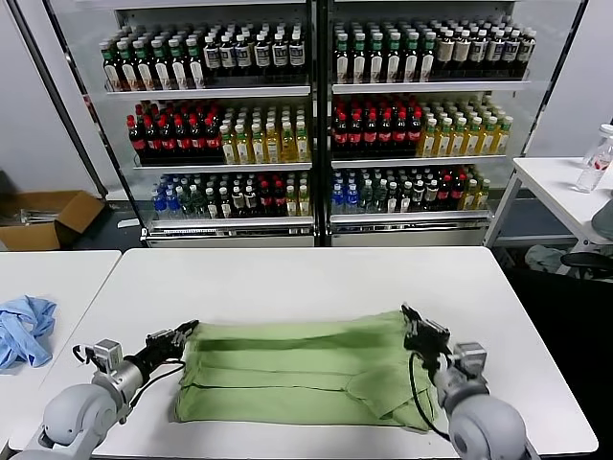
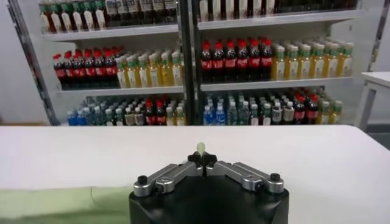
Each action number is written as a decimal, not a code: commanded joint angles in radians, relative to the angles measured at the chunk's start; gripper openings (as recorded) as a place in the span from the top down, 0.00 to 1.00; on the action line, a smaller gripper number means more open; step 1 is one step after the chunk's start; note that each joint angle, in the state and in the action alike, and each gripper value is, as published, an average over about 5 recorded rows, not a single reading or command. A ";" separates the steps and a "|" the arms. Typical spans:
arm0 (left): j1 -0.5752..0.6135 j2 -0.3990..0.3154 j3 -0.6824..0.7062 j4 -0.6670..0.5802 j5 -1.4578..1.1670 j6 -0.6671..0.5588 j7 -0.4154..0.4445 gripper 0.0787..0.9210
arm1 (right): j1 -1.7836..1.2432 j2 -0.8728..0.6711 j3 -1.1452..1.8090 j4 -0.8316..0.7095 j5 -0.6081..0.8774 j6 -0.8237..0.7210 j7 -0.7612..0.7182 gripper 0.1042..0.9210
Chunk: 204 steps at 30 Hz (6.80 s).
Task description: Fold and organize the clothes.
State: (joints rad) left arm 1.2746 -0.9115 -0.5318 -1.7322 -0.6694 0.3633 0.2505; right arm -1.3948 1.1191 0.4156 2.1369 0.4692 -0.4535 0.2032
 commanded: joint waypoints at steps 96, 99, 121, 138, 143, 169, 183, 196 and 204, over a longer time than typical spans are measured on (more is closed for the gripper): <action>0.221 -0.128 -0.341 -0.383 0.235 0.199 -0.475 0.97 | -0.213 0.045 0.035 0.189 -0.281 0.058 -0.031 0.12; 0.259 -0.187 -0.140 -0.568 0.075 0.215 -0.477 0.97 | -0.217 0.051 0.032 0.192 -0.287 0.051 -0.029 0.12; 0.028 -0.437 0.349 -0.350 -0.050 0.099 -0.443 0.97 | -0.267 0.069 0.042 0.226 -0.316 0.041 -0.028 0.12; 0.176 -0.263 0.000 -0.415 0.069 0.024 -0.452 0.52 | -0.249 0.067 0.034 0.214 -0.324 0.034 -0.034 0.12; 0.227 -0.244 -0.098 -0.218 0.221 0.027 -0.420 0.35 | -0.249 0.070 0.033 0.201 -0.324 0.042 -0.036 0.12; 0.221 -0.336 0.020 -0.232 0.057 0.112 -0.396 0.56 | -0.250 0.073 0.035 0.205 -0.342 0.041 -0.038 0.12; 0.197 -0.138 -0.413 -0.281 -0.033 0.194 -0.242 0.96 | -0.246 0.058 0.049 0.211 -0.347 0.043 -0.039 0.12; 0.227 -0.015 -0.571 -0.445 -0.264 0.217 -0.281 0.97 | -0.211 0.065 0.029 0.198 -0.344 0.042 -0.039 0.12; 0.236 -0.375 0.225 -0.616 0.039 0.208 -0.322 0.97 | -0.243 0.060 0.056 0.211 -0.350 0.047 -0.039 0.12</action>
State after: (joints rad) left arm 1.5052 -1.0443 -0.9517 -2.1590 -0.7990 0.5657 -0.0433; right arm -1.6292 1.1781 0.4627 2.3458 0.1203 -0.4078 0.1637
